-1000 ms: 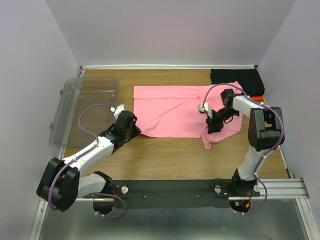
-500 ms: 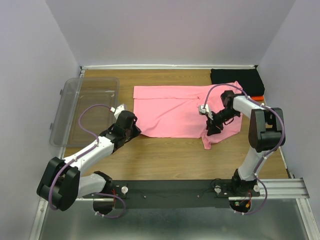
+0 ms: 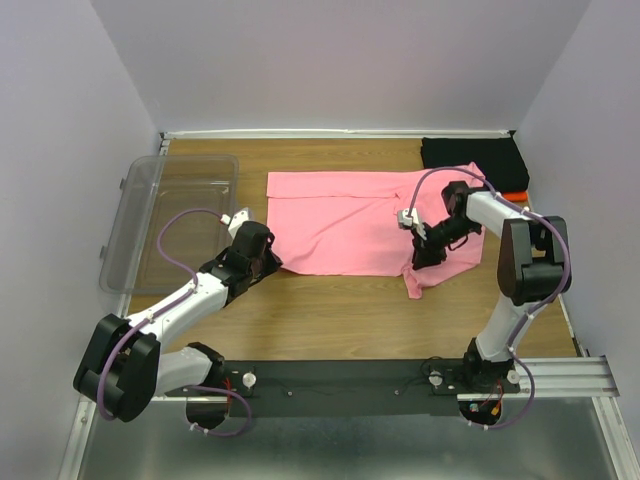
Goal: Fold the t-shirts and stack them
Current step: Fold the tshirt
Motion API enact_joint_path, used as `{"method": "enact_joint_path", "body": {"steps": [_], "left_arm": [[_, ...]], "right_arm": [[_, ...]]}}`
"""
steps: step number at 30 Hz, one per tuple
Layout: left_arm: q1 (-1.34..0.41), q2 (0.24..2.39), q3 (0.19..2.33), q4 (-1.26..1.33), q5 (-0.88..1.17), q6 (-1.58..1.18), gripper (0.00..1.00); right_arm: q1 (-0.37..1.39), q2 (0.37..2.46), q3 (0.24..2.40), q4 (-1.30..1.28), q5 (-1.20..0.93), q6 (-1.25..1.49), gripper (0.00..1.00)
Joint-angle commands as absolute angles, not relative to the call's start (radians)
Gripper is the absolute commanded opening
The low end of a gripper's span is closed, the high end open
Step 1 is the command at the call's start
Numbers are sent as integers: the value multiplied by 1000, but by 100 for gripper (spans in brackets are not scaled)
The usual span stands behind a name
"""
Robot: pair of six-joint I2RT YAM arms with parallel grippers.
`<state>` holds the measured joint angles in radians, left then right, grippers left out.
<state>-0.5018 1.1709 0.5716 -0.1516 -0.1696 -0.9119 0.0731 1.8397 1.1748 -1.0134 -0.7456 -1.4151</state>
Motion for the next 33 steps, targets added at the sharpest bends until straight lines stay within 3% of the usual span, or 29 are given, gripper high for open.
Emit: {"method": "enact_joint_path", "body": {"steps": [1, 7, 16, 23, 33], "left_arm": [[-508, 1170, 578, -144, -153, -899, 0], [-508, 1167, 577, -147, -155, -899, 0], [-508, 1141, 572, -161, -160, -899, 0], [-508, 1131, 580, -169, -160, -896, 0], [-508, 999, 624, -239, -158, -877, 0]], "right_arm": [[80, 1784, 1164, -1032, -756, -1419, 26], [80, 1778, 1149, -994, -739, -1390, 21], [80, 1763, 1152, -950, -723, -1319, 1], [80, 1695, 1149, -928, -675, -1215, 1], [60, 1422, 1160, -922, -670, -1049, 1]]}}
